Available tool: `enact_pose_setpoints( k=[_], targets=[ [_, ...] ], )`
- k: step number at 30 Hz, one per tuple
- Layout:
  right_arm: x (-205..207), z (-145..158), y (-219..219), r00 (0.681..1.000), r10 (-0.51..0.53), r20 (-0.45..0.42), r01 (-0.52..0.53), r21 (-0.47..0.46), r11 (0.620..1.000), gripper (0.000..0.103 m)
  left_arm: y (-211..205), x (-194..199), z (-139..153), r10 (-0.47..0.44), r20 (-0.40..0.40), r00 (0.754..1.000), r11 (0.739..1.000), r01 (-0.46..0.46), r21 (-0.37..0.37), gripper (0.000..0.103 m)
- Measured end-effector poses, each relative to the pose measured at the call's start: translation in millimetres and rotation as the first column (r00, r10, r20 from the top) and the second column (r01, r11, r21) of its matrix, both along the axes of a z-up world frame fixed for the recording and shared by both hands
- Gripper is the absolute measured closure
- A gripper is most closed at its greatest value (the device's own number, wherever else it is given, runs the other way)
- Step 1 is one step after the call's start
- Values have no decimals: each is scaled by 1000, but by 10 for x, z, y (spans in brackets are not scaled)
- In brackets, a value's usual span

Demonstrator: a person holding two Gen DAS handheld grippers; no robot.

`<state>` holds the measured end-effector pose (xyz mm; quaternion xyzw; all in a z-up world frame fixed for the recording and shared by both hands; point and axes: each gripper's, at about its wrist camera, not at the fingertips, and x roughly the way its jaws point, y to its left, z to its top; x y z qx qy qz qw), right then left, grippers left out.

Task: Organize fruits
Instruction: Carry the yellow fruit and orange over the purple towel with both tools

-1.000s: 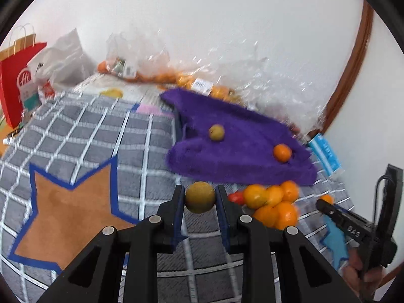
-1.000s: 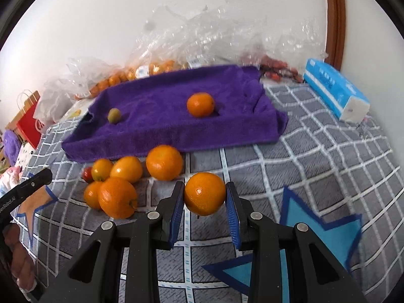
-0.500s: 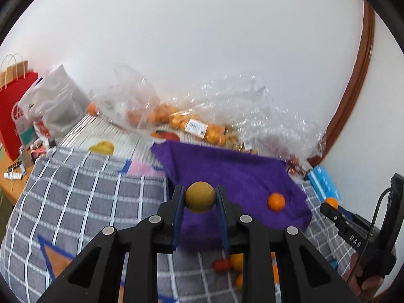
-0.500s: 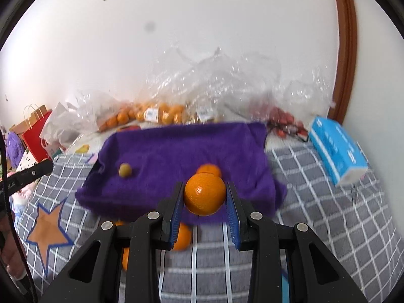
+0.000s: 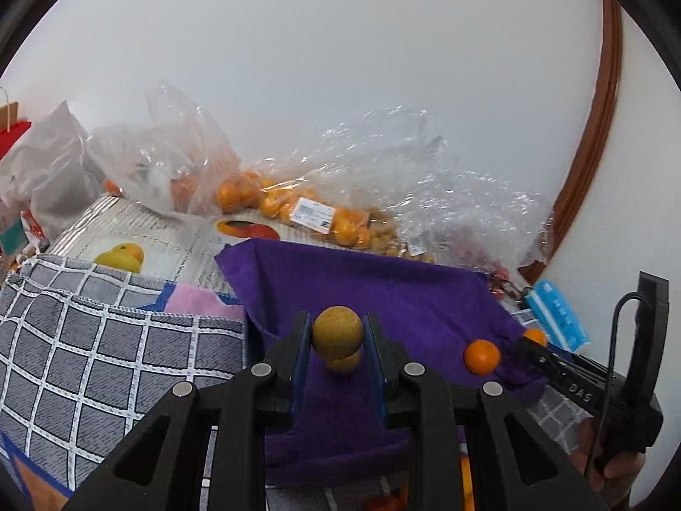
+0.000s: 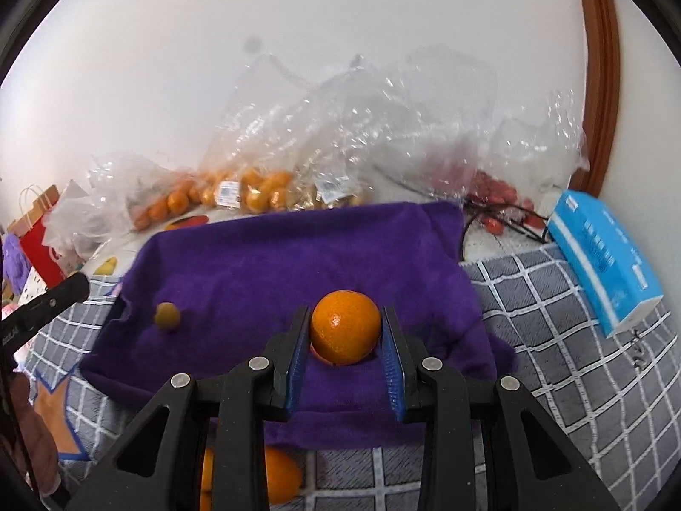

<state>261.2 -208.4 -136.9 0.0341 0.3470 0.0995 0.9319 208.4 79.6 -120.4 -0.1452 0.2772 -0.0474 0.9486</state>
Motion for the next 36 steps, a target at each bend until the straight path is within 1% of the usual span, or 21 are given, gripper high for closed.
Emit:
enact_pose_setpoints(
  k=[1,3,7,10,11,15,19,22,26,30,36],
  targets=[
    [19,-34,-23,1000,-6,-8,6,4,1000,71,-2,12,-10,2,4,1000,1000,-2,5,79],
    [34,-58,-61,1000,-20,-15,19,-2,1000,71,5,29,-42,8,4,1000,1000,-8,-7,79],
    [30,-77,-133,1000,-26,-6,26,12,1000,71,9,95,-131,11,-25,1000,1000,-11,-4,79],
    [24,-99,-158,1000,-26,-8,26,16,1000,71,5,122,-183,-6,-53,999,999,4,-41,79],
    [17,-112,-157,1000,-20,-10,21,13,1000,71,-6,122,-191,-9,-54,998,999,7,-42,79],
    [39,-188,-131,999,-6,-35,6,4,1000,71,-67,128,-200,-11,-55,998,1000,11,-5,79],
    [50,-236,-104,999,5,-53,-5,4,1000,71,-43,167,-244,-24,-86,996,999,21,-34,79],
    [38,-231,-78,999,8,-45,-8,-17,1000,71,-47,190,-274,-31,-101,994,999,28,-33,79],
    [61,-276,-60,997,14,-69,-16,-24,1000,71,-86,219,-311,-65,-128,990,997,60,-39,79],
    [69,-300,-26,997,19,-81,-23,-44,999,71,-135,239,-354,-83,-154,985,996,79,-36,79],
    [76,-320,2,997,16,-81,-21,-69,997,71,-169,263,-396,-86,-184,979,996,85,-19,79]
  ],
)
